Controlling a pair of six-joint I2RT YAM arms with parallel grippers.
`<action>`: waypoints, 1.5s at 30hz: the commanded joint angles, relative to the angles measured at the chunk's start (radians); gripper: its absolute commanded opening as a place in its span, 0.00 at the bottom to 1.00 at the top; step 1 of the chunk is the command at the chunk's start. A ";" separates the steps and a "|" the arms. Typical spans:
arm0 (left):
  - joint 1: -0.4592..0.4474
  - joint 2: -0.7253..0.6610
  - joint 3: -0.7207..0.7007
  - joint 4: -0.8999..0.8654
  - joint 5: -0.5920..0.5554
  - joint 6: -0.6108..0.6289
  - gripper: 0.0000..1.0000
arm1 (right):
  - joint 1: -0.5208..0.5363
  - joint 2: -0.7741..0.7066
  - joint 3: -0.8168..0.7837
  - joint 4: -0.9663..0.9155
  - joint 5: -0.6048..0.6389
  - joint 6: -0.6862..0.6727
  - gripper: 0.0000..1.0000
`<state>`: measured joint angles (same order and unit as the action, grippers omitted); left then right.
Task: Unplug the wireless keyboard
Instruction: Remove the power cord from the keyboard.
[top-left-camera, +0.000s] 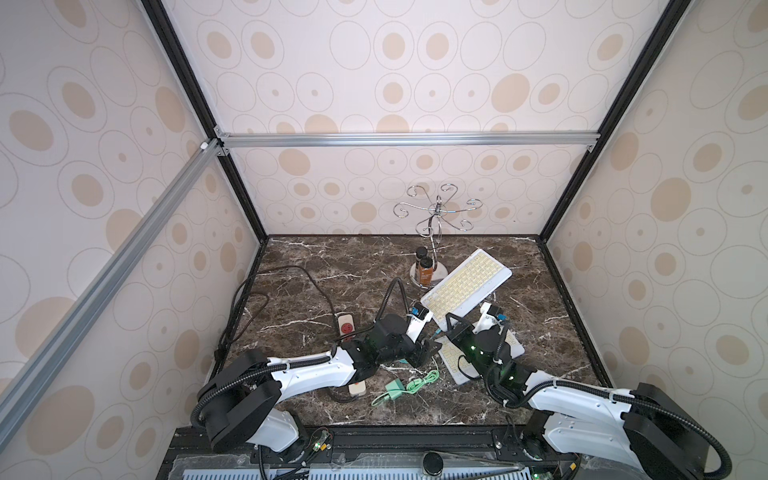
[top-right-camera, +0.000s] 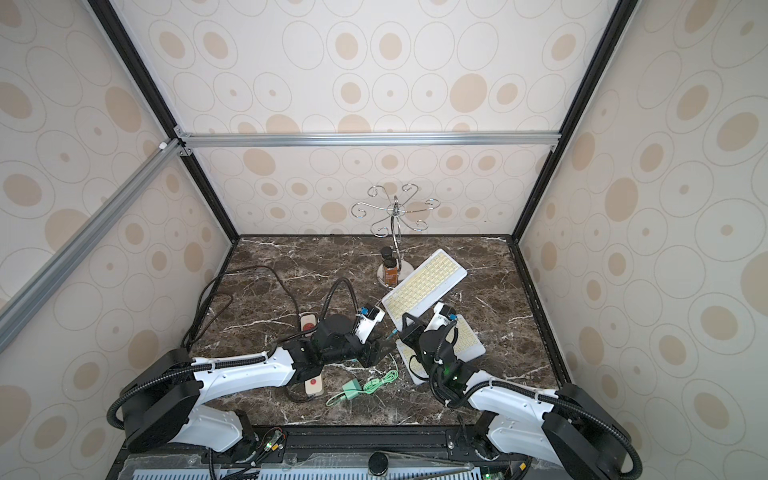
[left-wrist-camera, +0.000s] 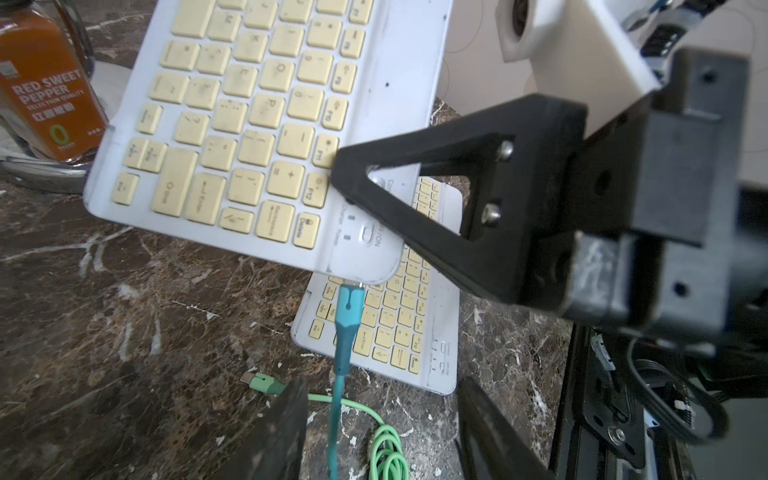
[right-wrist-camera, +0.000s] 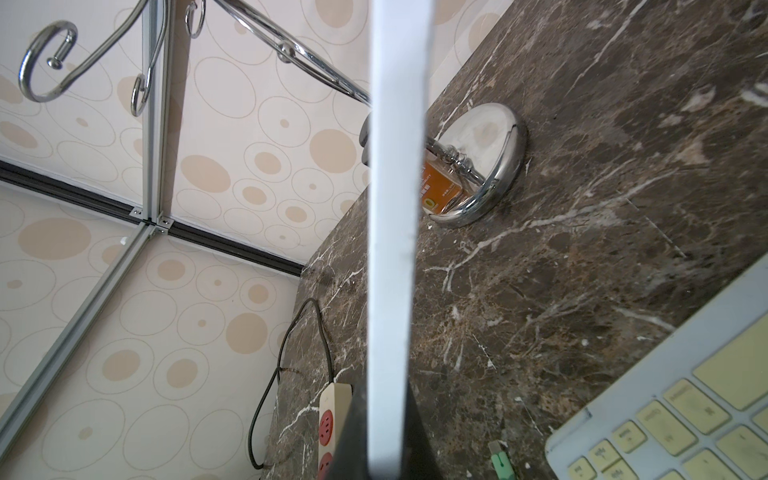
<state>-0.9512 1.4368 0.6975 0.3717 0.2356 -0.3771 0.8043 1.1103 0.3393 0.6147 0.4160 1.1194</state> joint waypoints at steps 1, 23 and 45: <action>-0.008 0.010 0.045 0.054 0.000 0.016 0.55 | 0.019 -0.009 0.092 -0.028 0.006 0.001 0.00; -0.008 0.060 0.089 0.101 0.054 0.024 0.12 | 0.045 -0.123 0.061 -0.109 0.057 0.018 0.00; -0.009 0.073 0.099 0.102 0.071 0.015 0.25 | 0.058 -0.122 0.062 -0.109 0.033 0.034 0.00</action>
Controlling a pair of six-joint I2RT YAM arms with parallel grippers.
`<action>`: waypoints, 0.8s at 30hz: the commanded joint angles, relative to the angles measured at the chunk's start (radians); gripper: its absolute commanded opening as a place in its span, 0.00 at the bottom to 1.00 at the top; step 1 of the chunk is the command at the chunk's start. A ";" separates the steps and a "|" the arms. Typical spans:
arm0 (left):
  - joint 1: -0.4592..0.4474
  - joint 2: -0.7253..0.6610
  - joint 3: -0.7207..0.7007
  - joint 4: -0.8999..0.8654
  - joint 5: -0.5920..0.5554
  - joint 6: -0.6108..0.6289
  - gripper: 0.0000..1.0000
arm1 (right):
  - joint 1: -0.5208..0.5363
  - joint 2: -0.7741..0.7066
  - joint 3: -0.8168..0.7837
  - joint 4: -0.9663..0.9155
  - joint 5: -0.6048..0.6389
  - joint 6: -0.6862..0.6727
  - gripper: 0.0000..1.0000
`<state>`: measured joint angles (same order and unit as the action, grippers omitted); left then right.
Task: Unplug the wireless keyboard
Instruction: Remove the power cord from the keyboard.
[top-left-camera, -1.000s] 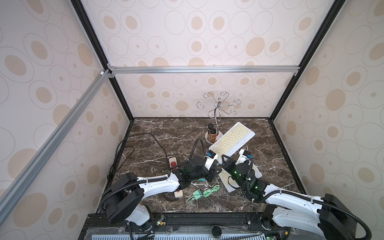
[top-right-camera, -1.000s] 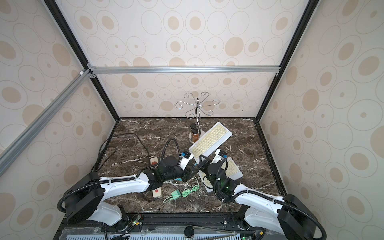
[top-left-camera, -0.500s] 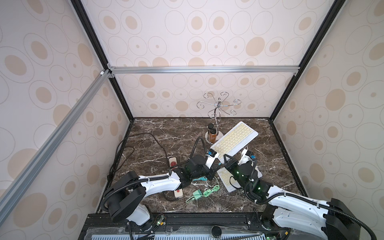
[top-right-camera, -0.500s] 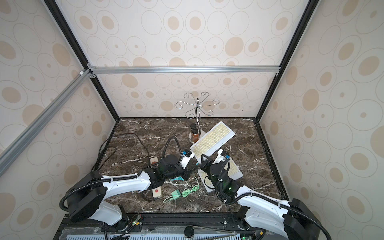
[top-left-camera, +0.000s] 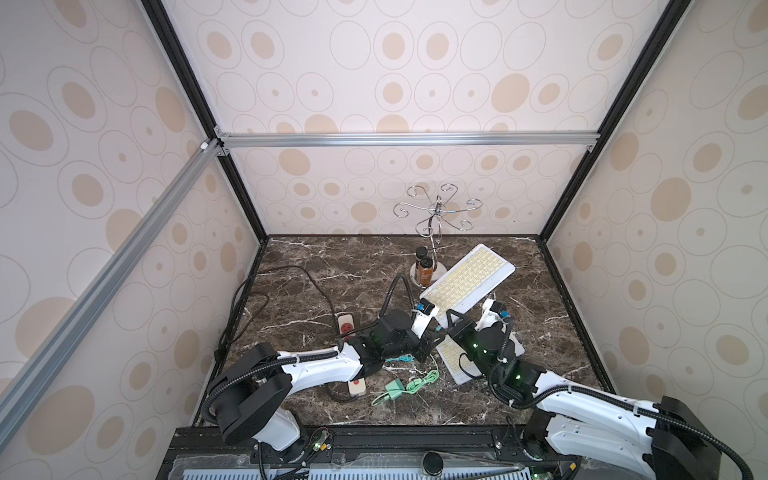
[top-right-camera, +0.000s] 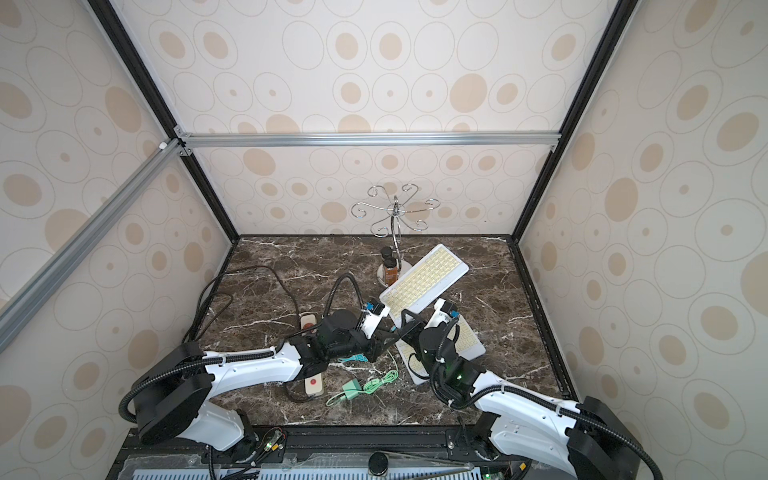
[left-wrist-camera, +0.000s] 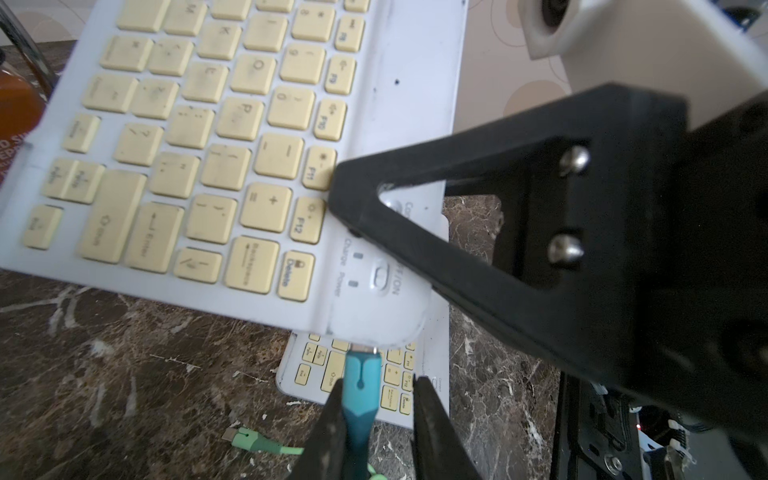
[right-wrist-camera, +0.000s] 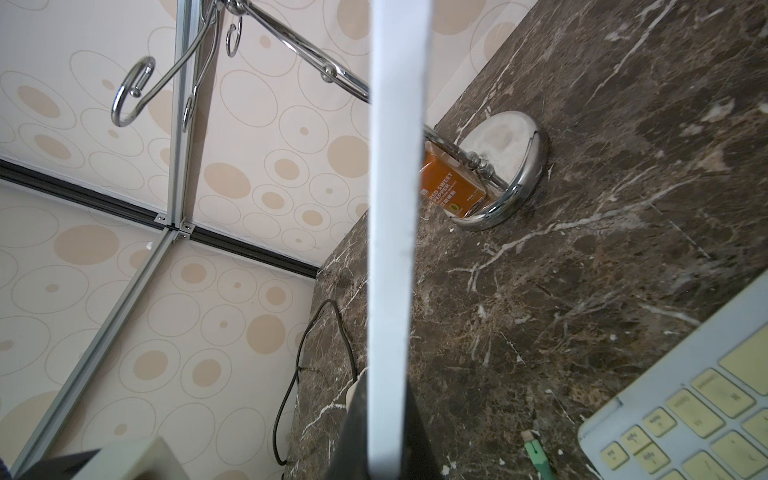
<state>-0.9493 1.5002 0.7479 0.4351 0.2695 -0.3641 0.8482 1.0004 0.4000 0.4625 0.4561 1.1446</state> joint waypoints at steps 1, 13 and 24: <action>-0.012 0.011 0.049 0.038 0.036 0.001 0.25 | 0.015 -0.013 0.002 0.042 -0.005 0.010 0.00; -0.011 0.010 0.057 0.025 0.001 0.007 0.24 | 0.022 -0.005 0.005 0.044 -0.011 0.015 0.00; -0.011 0.011 0.074 0.005 -0.013 0.020 0.24 | 0.035 -0.023 0.001 0.032 -0.012 0.026 0.00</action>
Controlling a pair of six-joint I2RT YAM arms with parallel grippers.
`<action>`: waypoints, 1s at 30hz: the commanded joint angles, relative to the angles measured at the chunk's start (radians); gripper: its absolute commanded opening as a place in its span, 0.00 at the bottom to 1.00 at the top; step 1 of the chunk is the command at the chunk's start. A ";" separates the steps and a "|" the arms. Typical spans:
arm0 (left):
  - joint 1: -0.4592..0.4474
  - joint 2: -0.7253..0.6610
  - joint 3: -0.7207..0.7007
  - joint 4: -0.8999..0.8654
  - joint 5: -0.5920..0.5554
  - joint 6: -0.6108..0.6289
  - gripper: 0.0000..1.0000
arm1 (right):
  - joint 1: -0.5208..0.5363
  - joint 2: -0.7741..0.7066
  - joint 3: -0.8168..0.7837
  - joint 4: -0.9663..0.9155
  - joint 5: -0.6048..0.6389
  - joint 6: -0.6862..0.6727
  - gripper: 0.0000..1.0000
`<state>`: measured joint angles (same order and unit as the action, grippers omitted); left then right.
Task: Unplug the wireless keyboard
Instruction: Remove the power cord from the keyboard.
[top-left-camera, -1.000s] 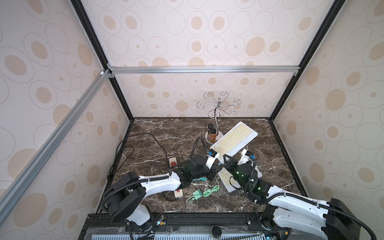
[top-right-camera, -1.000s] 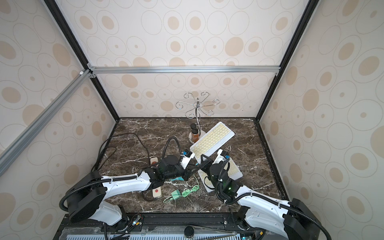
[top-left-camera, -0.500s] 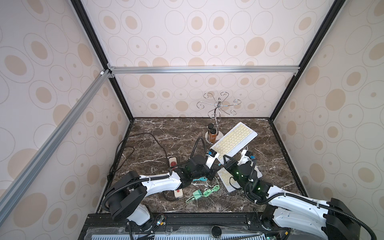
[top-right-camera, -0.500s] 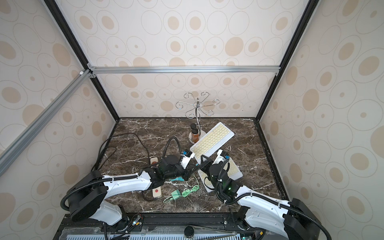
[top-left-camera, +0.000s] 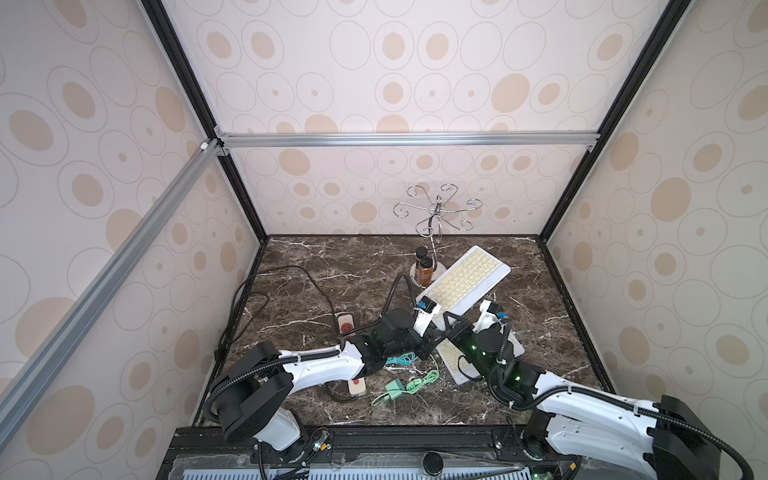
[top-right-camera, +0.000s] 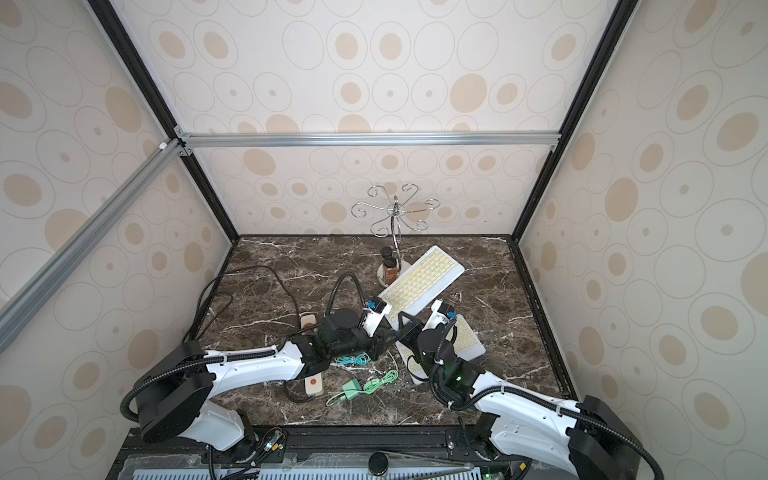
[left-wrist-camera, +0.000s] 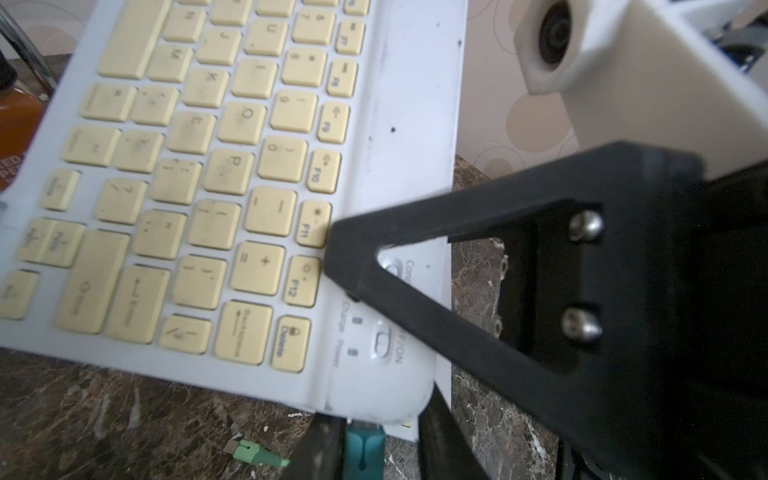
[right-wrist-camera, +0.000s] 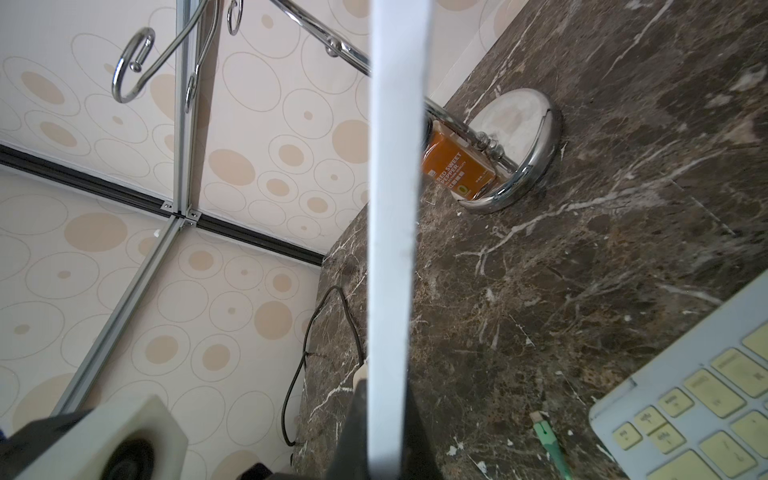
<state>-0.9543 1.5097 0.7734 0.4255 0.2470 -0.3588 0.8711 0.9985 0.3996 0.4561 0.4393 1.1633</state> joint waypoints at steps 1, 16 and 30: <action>-0.006 0.000 0.047 0.014 0.010 0.014 0.20 | 0.012 -0.024 0.001 0.034 0.011 0.005 0.00; -0.006 -0.002 0.035 0.008 0.005 0.018 0.00 | 0.012 -0.027 0.004 0.012 0.022 0.016 0.00; -0.007 -0.005 0.024 0.009 0.005 0.017 0.00 | 0.012 -0.029 0.014 -0.010 0.037 0.004 0.00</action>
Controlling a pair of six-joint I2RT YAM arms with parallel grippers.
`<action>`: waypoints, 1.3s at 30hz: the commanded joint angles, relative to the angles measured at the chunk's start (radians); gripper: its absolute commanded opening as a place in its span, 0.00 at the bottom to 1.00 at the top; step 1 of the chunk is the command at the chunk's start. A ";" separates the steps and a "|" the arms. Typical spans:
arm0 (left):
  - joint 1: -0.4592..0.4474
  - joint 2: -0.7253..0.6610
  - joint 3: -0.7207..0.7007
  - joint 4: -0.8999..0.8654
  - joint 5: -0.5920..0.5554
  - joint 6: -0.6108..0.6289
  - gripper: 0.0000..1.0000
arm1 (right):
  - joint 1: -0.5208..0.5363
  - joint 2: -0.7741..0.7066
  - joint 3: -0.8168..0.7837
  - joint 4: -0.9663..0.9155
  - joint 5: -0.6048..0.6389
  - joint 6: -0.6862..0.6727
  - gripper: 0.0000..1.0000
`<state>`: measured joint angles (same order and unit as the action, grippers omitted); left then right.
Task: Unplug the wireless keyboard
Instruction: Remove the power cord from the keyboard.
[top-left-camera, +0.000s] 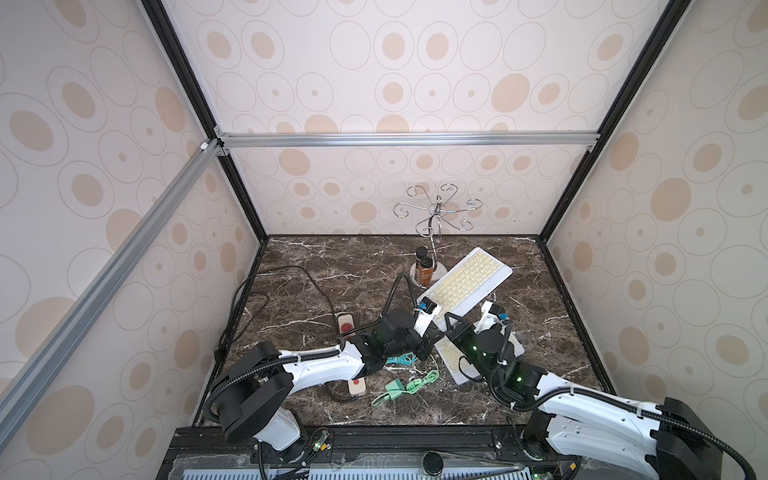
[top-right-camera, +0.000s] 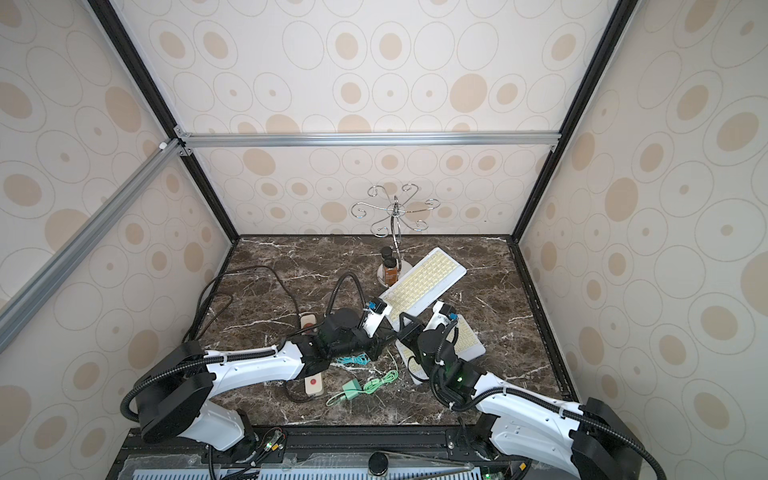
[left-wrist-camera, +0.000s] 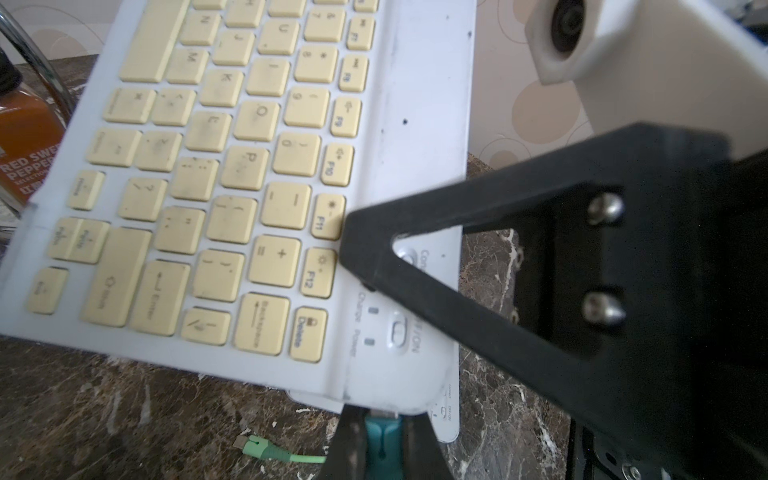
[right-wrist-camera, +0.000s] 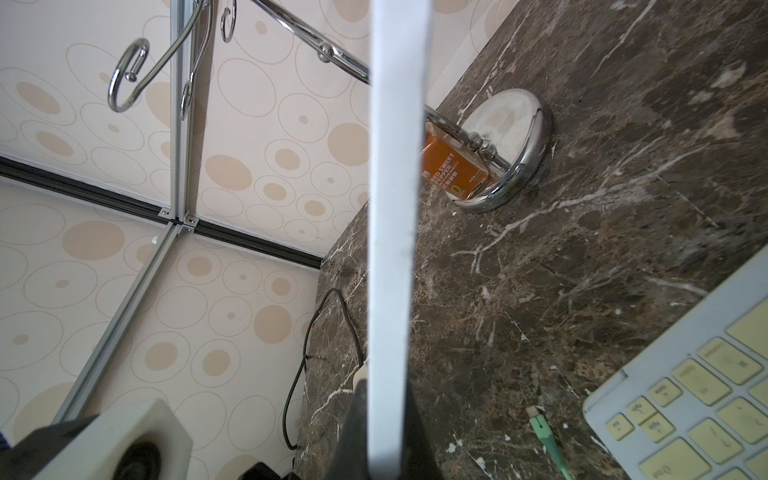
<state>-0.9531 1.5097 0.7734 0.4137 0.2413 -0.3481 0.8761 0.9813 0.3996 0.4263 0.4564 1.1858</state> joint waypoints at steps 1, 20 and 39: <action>-0.008 -0.005 0.024 0.021 0.010 0.006 0.00 | 0.006 -0.012 0.013 0.019 0.023 -0.020 0.00; -0.007 -0.013 0.009 0.033 0.013 0.009 0.00 | 0.007 0.012 0.012 0.038 0.062 -0.018 0.00; -0.007 -0.031 -0.022 0.042 0.008 0.003 0.00 | 0.000 0.023 -0.018 0.044 0.151 0.062 0.00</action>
<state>-0.9535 1.5093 0.7574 0.4324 0.2344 -0.3473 0.8856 1.0016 0.3859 0.4606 0.4957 1.2278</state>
